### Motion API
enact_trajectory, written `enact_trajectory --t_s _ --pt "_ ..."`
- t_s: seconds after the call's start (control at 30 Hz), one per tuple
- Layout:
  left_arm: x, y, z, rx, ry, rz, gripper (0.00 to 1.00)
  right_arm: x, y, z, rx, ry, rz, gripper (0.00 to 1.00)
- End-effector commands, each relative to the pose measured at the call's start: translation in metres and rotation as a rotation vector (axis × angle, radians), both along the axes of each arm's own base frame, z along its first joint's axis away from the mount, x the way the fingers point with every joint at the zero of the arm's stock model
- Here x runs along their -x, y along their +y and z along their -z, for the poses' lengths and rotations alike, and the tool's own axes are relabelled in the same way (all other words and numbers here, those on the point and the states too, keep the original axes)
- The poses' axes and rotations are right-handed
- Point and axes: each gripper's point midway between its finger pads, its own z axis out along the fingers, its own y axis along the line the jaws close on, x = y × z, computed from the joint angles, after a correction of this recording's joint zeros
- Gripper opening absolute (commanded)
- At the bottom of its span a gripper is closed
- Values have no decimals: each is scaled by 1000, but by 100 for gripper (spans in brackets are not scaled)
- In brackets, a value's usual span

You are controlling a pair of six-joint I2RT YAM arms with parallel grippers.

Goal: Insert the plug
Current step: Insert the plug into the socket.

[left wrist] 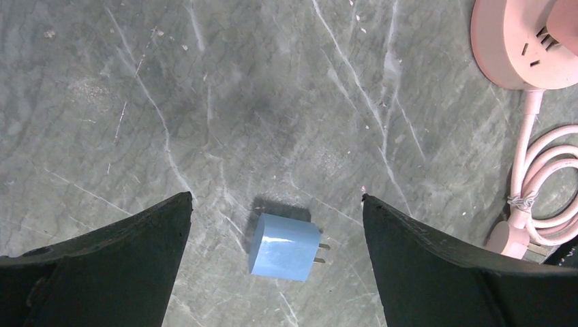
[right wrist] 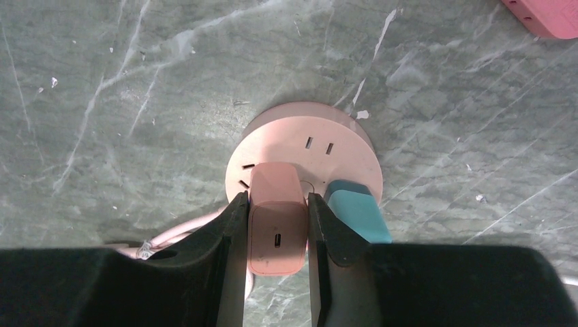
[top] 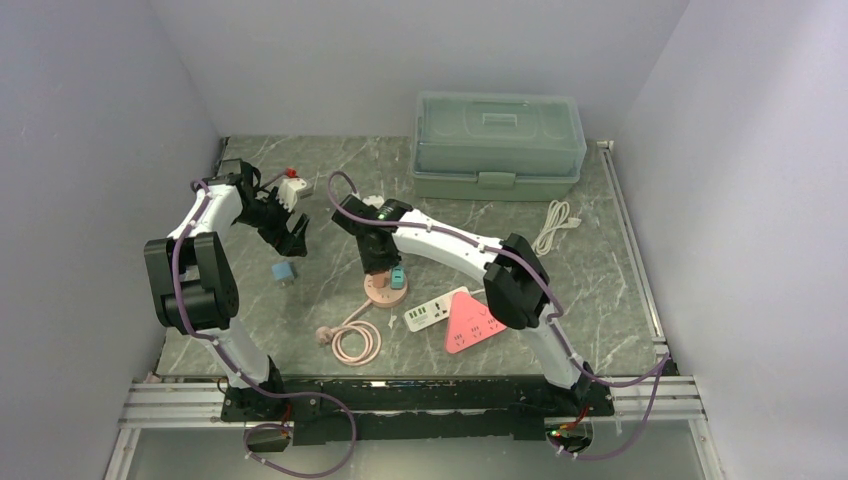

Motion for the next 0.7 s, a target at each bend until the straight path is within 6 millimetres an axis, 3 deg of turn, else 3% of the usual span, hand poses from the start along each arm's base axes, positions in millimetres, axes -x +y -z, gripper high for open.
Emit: enact_trajectory --t_s 0.0,0.4,0.67 --pt "-1 1 -4 3 -15 8 100 -4 4 -1 12 -32 17 0" --pt "0 0 -5 6 -22 12 100 0 1 7 64 -64 32 0" --pt "2 0 -5 4 -21 20 100 4 -14 19 123 -78 68 0"
